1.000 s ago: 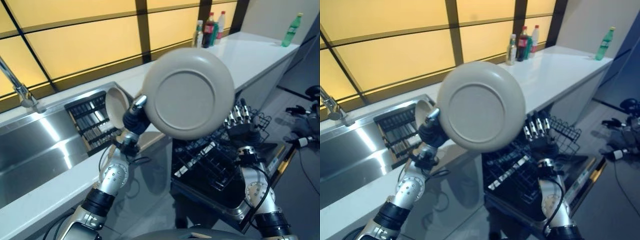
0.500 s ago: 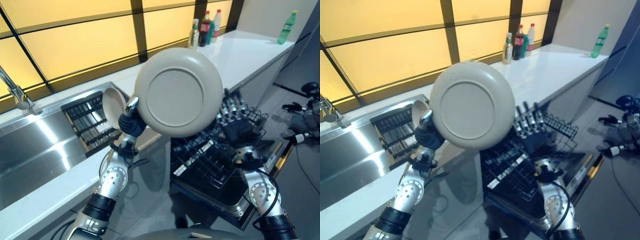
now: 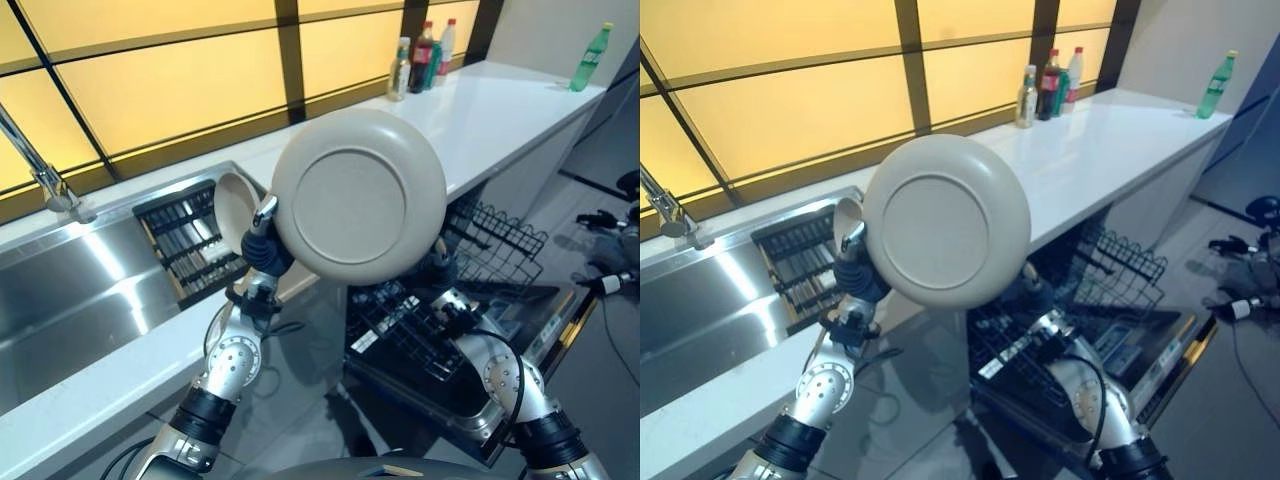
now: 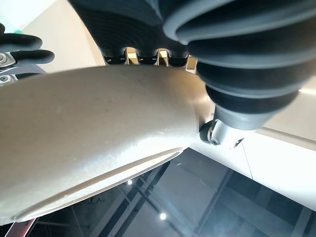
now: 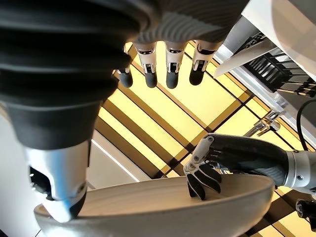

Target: Pick up plates and place into dishwasher.

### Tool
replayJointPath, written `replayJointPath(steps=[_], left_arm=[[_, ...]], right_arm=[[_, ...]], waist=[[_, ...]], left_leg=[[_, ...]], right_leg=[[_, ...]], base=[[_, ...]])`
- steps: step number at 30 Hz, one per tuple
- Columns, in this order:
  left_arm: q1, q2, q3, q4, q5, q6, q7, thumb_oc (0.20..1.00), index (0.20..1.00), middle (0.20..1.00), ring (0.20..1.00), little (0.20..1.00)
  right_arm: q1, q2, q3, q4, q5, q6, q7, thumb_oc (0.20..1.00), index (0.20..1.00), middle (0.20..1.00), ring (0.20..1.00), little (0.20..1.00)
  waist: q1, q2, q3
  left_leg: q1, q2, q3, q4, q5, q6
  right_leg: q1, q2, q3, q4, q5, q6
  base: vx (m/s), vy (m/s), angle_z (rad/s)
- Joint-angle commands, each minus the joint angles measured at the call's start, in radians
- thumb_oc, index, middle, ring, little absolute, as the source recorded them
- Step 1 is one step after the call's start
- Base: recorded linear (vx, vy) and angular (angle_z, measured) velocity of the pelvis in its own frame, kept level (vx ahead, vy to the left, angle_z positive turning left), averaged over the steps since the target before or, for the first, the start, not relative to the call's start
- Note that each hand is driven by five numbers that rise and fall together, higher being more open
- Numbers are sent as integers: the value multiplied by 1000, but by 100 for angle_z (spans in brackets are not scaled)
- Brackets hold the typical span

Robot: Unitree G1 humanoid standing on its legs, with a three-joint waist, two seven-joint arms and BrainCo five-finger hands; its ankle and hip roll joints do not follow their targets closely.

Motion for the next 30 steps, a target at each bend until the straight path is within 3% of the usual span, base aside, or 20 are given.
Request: replayJointPath(steps=[1,10,24,30], left_arm=[[-45,25,-48,26,34,-17,-22,200,200,200,200,200],[-51,57,-10,24,70,-33,11,200,200,200,200,200],[-33,28,48,82,79,-36,32,200,200,200,200,200],[-25,14,52,99,75,-23,12,200,200,200,200,200]], right_arm=[[-98,21,3,-90,22,-3,39,1000,1000,1000,1000,1000],[-67,-1,-49,-94,42,-46,72,1000,1000,1000,1000,1000],[-24,29,-97,-107,128,-42,205,1000,1000,1000,1000,1000],[-16,23,-93,-118,75,-11,225,1000,1000,1000,1000,1000]], waist=[[14,2,-16],[14,-5,-16],[4,-4,-14],[8,-8,-16]], left_leg=[[-90,-2,-117,9,26,73],[-89,0,-123,11,23,73],[-85,1,-120,16,22,74],[-89,0,-127,20,24,72]], right_leg=[[31,-22,-36,117,-69,54],[32,-19,-33,125,-73,54],[33,-12,-19,132,-81,48],[36,-12,-21,127,-83,44]], base=[[0,0,0],[0,0,0],[0,0,0],[13,0,1]])
